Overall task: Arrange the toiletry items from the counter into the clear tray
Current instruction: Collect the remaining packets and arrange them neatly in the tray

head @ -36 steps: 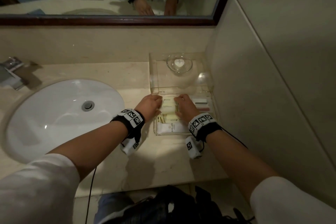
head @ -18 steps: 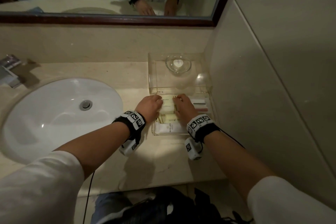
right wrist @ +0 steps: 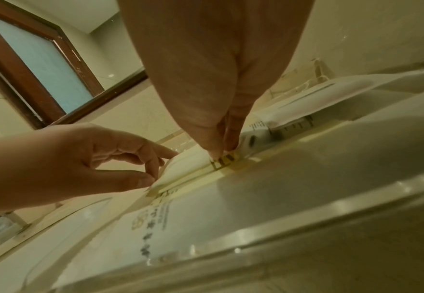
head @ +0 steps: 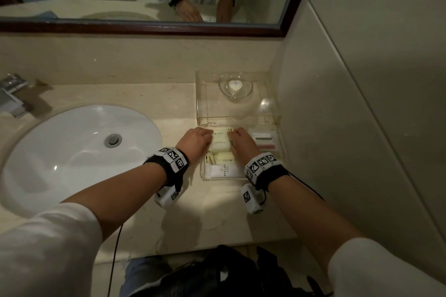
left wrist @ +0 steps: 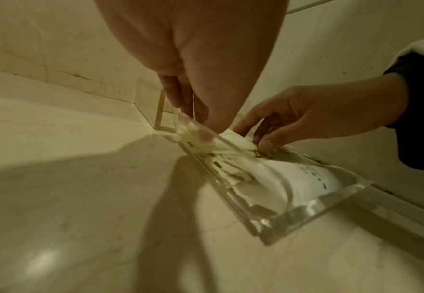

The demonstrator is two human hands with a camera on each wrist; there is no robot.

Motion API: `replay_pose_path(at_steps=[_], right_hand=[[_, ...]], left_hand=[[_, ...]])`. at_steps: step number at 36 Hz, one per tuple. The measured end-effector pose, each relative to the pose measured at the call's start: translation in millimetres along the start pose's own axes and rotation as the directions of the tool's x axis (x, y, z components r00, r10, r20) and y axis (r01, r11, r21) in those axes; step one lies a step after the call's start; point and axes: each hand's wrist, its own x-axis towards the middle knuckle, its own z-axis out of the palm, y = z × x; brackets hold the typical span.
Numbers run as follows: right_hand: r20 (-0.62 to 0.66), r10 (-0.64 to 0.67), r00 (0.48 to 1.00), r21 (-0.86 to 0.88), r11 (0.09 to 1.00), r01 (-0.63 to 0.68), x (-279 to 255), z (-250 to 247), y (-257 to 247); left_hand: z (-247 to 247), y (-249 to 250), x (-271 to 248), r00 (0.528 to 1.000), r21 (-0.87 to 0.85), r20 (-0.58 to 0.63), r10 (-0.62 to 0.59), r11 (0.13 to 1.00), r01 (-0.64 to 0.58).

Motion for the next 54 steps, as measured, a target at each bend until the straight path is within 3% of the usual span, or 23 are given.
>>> replay_pose_path(at_steps=[6,10,19,28,35,44,50,54], right_hand=[[0.008,0.025,1.000,-0.010,1.000,-0.024,3.3,-2.0,-3.0],[0.031,0.046,0.998,-0.020,0.999,-0.046,5.4,-3.1,-6.5],[-0.011,0.056,0.998,-0.007,0.998,-0.056,2.4,-3.4,-10.1],[-0.071,0.061,0.996,0.085,0.995,-0.055,-3.6,-12.5,-7.4],[-0.167,0.006,0.986,0.185,0.982,0.026,-12.6,-22.8,-16.7],[-0.249,-0.003,0.968,0.313,0.946,0.083,-18.5,-21.4,-43.6],[-0.275,-0.084,0.958,0.313,0.934,0.172,-15.5,-10.1,-69.2],[-0.249,-0.127,0.960,0.324,0.923,0.206,-8.2,2.2,-96.6]], left_hand=[[-0.4,5.5,7.0,0.994,-0.004,0.080,-0.073,0.997,0.073],[-0.8,8.6,11.7,0.980,0.098,0.160,-0.122,0.989,0.107],[-3.3,13.0,11.0,0.977,0.170,0.162,-0.138,0.979,0.110],[-22.2,11.3,1.4,0.984,-0.121,0.064,-0.169,0.977,0.176],[-29.8,0.6,-16.2,0.965,-0.382,0.040,-0.260,0.888,0.255],[-48.9,-7.8,-46.4,0.842,-0.581,0.142,-0.521,0.645,0.497],[-60.3,-20.4,-80.0,0.776,-0.689,0.147,-0.614,0.499,0.525],[-70.3,-37.3,-108.4,0.721,-0.705,0.103,-0.685,0.461,0.538]])
